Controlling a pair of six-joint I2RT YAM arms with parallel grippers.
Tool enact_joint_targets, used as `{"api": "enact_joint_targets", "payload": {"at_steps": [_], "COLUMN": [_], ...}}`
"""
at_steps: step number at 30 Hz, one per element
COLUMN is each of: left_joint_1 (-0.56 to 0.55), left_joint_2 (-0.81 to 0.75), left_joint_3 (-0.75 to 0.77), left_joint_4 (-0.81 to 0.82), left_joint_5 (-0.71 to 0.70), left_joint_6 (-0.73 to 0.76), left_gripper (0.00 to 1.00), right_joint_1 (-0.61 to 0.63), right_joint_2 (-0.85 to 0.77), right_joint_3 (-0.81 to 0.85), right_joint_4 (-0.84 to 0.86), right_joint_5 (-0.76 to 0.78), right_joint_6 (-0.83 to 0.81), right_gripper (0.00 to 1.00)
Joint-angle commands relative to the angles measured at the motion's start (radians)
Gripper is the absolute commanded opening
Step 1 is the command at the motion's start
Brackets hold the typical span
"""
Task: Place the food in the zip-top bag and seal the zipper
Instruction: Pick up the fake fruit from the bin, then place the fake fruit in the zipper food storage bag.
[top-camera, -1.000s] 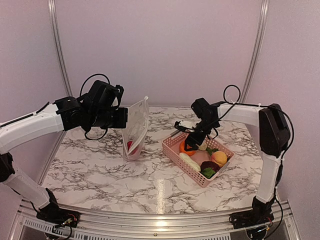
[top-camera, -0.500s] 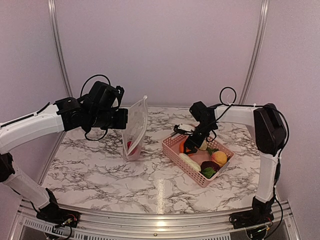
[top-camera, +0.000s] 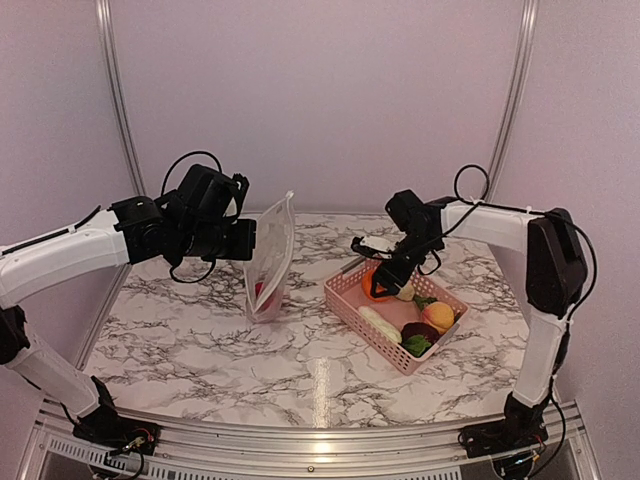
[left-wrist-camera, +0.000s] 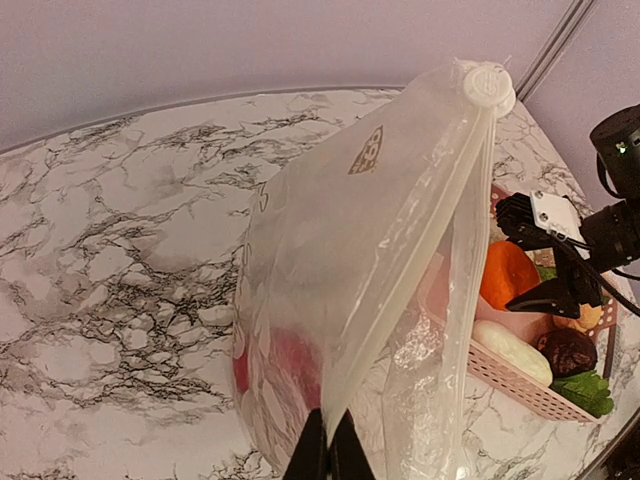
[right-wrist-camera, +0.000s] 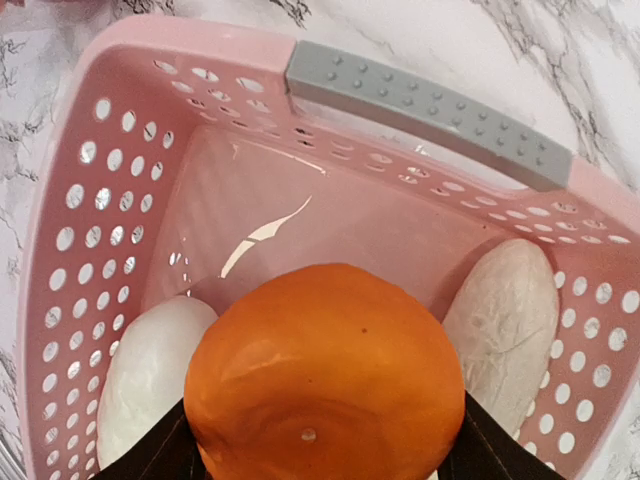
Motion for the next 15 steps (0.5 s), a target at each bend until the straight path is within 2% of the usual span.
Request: {"api": "enact_joint_targets", "payload": {"at_steps": [1,9,15], "left_joint_1": [0.005,0.005,0.004], "left_joint_2": [-0.02,-0.012,-0.014], "left_joint_3": [-0.015,-0.005,-0.004], "left_joint_4": [0.024,0.035,0.043], "left_joint_5": [0.0,0.012,0.021], "left_joint_6": [-0.003,-0.01,-0.024], "left_gripper": [0.0,0.0,0.0], "right_joint_1": [0.0,0.006,0.04], "right_joint_2": [-0.124,-0.241,-0.283], "right_joint_3": [0.056,0.128,0.176], "right_joint_4": [-0.029,-0.037,0.003], "right_joint_5": [-0.023,-0.164,-0.2], "right_joint_6": [-0.009,-0.018,-0.021], "right_gripper": [0.62,0.59,0.57]}}
